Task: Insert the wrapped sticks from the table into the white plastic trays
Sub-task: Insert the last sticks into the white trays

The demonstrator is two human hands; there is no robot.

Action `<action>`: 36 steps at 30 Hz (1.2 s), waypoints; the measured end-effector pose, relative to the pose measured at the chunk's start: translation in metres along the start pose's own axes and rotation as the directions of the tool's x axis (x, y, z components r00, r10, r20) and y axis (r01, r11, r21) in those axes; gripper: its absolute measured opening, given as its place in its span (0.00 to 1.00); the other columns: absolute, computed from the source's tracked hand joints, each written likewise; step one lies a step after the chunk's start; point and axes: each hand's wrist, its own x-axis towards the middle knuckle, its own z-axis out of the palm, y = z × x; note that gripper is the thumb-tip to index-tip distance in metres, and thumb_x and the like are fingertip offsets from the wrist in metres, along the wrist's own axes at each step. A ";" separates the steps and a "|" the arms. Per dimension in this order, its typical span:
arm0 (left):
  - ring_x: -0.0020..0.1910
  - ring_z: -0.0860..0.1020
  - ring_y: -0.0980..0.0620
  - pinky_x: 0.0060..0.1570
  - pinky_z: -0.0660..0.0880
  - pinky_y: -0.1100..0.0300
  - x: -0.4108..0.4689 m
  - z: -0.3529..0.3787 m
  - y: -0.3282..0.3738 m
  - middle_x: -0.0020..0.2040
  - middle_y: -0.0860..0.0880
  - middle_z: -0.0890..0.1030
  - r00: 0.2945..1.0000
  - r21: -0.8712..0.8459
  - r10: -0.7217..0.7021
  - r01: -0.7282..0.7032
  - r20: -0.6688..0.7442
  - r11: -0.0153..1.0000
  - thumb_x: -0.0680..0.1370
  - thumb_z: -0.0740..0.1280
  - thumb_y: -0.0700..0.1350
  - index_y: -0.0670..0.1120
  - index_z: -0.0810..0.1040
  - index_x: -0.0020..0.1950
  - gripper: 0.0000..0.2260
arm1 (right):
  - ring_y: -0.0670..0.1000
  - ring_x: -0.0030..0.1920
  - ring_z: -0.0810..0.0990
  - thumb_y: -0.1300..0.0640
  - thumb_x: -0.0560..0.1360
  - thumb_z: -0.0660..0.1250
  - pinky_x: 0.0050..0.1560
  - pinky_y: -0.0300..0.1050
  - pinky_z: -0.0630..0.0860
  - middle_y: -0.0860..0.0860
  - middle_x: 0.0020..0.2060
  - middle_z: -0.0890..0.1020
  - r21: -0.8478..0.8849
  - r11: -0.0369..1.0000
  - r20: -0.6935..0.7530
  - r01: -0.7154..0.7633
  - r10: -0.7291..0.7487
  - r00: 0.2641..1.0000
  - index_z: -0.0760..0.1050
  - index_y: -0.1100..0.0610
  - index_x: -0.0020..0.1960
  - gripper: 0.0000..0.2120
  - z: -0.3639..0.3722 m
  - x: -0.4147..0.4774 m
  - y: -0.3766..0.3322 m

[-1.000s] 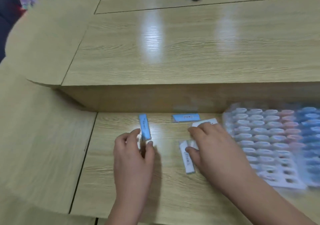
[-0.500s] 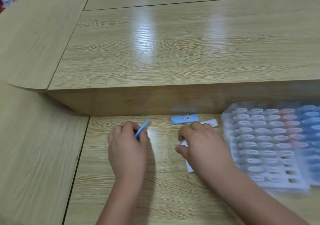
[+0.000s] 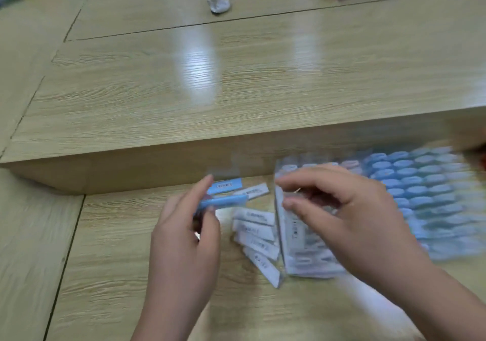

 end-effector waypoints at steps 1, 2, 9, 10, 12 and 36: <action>0.46 0.79 0.60 0.45 0.71 0.75 -0.002 0.006 0.010 0.50 0.59 0.80 1.000 -0.035 0.011 -0.010 0.010 0.999 0.78 0.67 0.39 0.67 0.75 0.62 0.22 | 0.40 0.46 0.82 0.58 0.71 0.75 0.46 0.27 0.73 0.37 0.46 0.83 0.000 1.000 -0.033 -0.017 0.017 0.999 0.82 0.41 0.50 0.14 -0.020 -0.004 0.004; 0.46 0.80 0.59 0.45 0.72 0.74 -0.003 0.013 0.020 0.49 0.60 0.80 1.000 -0.066 0.025 -0.023 0.016 0.998 0.77 0.69 0.41 0.69 0.74 0.60 0.22 | 0.40 0.47 0.82 0.58 0.71 0.75 0.46 0.26 0.73 0.37 0.46 0.83 0.001 0.999 -0.071 -0.035 0.034 0.997 0.82 0.39 0.50 0.15 -0.039 -0.009 0.010; 0.45 0.81 0.58 0.43 0.76 0.67 -0.021 0.071 0.069 0.47 0.61 0.82 0.996 -0.184 0.082 -0.073 0.044 0.980 0.73 0.69 0.50 0.63 0.75 0.52 0.11 | 0.40 0.48 0.82 0.64 0.71 0.76 0.48 0.25 0.72 0.40 0.48 0.82 -0.031 0.999 -0.164 -0.023 0.018 0.986 0.81 0.42 0.49 0.17 -0.103 -0.054 0.047; 0.45 0.81 0.59 0.43 0.76 0.68 -0.023 0.078 0.072 0.47 0.62 0.82 0.995 -0.171 0.097 -0.089 0.038 0.981 0.74 0.69 0.50 0.62 0.75 0.52 0.10 | 0.40 0.49 0.82 0.62 0.71 0.75 0.48 0.25 0.73 0.39 0.47 0.82 -0.061 0.998 -0.157 0.008 -0.018 0.987 0.81 0.43 0.49 0.15 -0.102 -0.058 0.050; 0.46 0.82 0.58 0.44 0.76 0.69 -0.028 0.088 0.071 0.49 0.63 0.82 0.993 -0.157 0.113 -0.107 0.028 0.982 0.75 0.69 0.48 0.62 0.76 0.53 0.10 | 0.41 0.50 0.81 0.60 0.71 0.72 0.48 0.28 0.73 0.38 0.47 0.81 -0.116 0.991 -0.129 0.062 -0.077 0.989 0.81 0.46 0.49 0.11 -0.095 -0.064 0.057; 0.52 0.81 0.55 0.48 0.74 0.70 -0.043 0.112 0.046 0.54 0.61 0.80 0.993 -0.207 0.099 -0.110 -0.061 0.972 0.79 0.68 0.43 0.62 0.76 0.57 0.13 | 0.41 0.47 0.81 0.59 0.72 0.72 0.47 0.36 0.76 0.42 0.46 0.84 -0.308 0.915 0.020 0.261 -0.268 0.963 0.84 0.51 0.48 0.07 -0.048 -0.072 0.098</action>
